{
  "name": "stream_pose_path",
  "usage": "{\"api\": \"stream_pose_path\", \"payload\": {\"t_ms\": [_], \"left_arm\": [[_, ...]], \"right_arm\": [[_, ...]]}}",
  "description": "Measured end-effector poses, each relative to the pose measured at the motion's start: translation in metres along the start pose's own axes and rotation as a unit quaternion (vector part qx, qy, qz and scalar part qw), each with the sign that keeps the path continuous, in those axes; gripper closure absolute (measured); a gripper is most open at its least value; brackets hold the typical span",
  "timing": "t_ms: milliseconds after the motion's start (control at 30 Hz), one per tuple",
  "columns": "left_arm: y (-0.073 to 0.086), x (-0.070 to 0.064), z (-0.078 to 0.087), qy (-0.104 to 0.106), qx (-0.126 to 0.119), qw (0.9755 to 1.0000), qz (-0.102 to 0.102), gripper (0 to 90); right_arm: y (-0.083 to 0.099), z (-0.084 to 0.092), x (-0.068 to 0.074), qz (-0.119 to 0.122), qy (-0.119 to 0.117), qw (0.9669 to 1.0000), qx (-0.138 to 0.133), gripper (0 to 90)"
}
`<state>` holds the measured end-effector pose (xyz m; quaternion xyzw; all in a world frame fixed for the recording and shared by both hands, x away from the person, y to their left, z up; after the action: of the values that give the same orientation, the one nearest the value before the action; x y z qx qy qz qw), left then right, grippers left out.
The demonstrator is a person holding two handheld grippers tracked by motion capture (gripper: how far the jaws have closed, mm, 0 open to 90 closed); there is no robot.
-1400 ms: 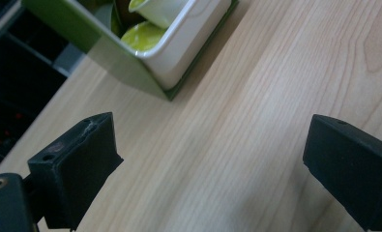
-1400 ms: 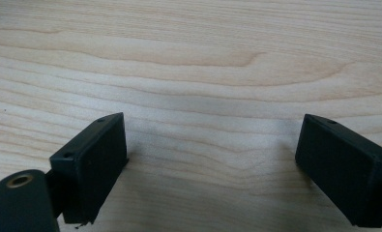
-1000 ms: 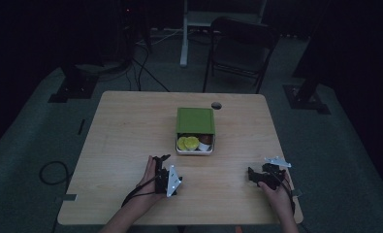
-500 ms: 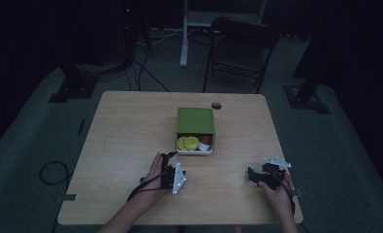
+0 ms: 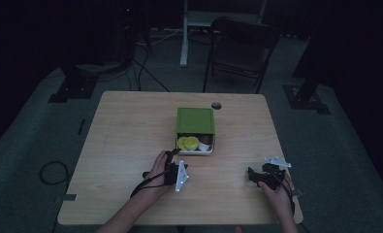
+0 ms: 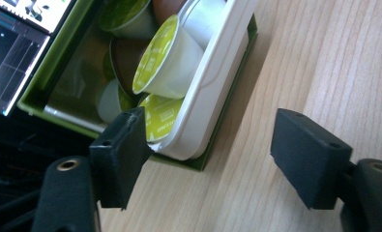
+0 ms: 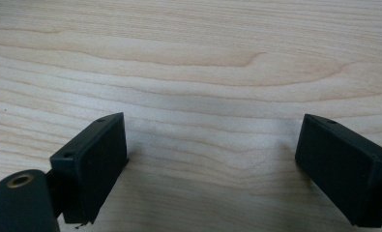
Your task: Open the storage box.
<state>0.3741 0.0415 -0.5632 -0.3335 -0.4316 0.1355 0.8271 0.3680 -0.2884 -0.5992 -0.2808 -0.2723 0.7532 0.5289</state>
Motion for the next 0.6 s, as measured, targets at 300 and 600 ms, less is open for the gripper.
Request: {"api": "stream_pose_path", "payload": {"t_ms": [300, 600], "left_arm": [[0.000, -0.002, -0.009, -0.002, 0.003, 0.9998, -0.022, 41.8], [0.000, 0.001, -0.014, -0.014, 0.013, 0.9988, -0.045, 49.1]], "right_arm": [[0.000, 0.000, 0.000, 0.000, 0.000, 1.0000, 0.000, 10.7], [0.000, 0.000, 0.000, 0.000, 0.000, 1.0000, 0.000, 10.7]]}}
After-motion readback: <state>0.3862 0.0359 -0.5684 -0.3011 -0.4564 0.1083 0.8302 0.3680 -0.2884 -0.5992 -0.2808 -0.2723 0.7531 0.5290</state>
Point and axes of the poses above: each handheld gripper's, and its own axes: z roughly backward along the jaws, y roughly out of its underside, x roughly to its left, the point moved 7 cm from there along -z, roughly forward along the jaws, and after that the axes turned 12 degrees about z, right-handed, at the moved point
